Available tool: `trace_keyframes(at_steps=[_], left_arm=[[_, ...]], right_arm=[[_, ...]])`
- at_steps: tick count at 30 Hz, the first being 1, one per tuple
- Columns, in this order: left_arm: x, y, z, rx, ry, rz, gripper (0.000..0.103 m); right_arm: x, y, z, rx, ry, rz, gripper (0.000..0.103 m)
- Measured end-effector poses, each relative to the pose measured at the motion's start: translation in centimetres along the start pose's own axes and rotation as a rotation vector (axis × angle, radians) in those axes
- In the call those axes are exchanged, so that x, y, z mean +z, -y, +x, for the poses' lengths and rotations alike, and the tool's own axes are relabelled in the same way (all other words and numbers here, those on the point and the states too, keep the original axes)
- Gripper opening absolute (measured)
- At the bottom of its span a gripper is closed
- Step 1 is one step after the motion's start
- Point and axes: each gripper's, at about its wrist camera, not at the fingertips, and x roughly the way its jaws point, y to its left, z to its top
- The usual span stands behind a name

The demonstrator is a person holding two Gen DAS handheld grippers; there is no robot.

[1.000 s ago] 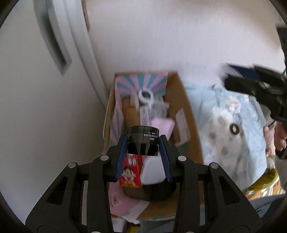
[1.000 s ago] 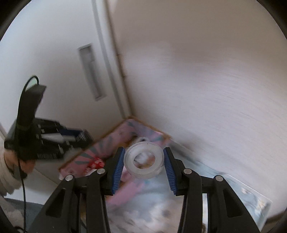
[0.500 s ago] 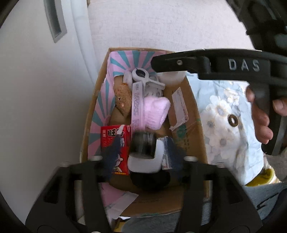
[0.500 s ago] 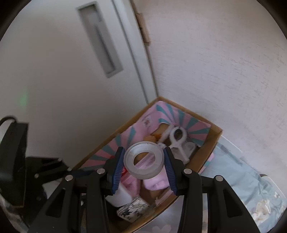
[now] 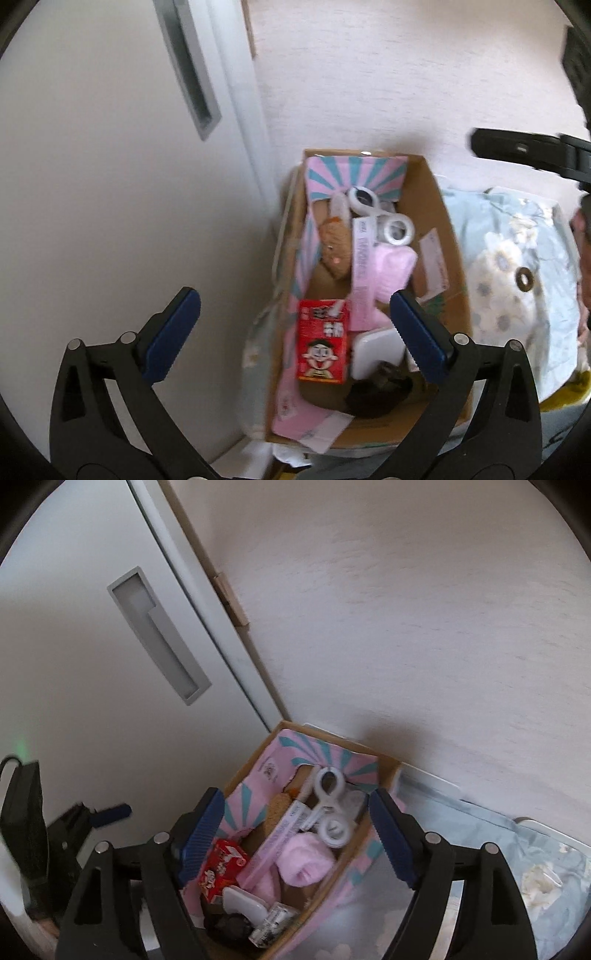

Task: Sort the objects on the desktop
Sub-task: 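Carry the black cap and clear ring over the cardboard box, then withdraw both tools from the box back over the cloth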

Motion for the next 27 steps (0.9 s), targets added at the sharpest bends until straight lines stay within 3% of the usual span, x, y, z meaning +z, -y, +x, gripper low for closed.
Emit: trace_keyframes(at_steps=[8, 13, 18, 23, 27], left_arm=[[0.8, 0.6, -1.2, -0.048, 0.013, -0.008, 0.102], [1.4, 3.2, -2.4, -0.162, 0.028, 0.067, 0.102], [2.5, 7.5, -3.9, -0.167, 0.079, 0.204, 0.102], [3.3, 12.5, -4.6, -0.293, 0.092, 0.287, 0.102], [3.3, 16.4, -4.1, -0.346, 0.077, 0.339, 0.102]], right_arm=[[-1.0, 2.3, -2.2, 0.01, 0.06, 0.082, 0.078], [-1.0, 3.0, -3.9, -0.003, 0.104, 0.11, 0.078], [-1.4, 5.2, -8.0, -0.107, 0.173, 0.107, 0.078], [-3.3, 9.2, -13.7, -0.201, 0.26, 0.112, 0.078], [-5.0, 12.1, -17.0, -0.327, 0.255, 0.083, 0.078]])
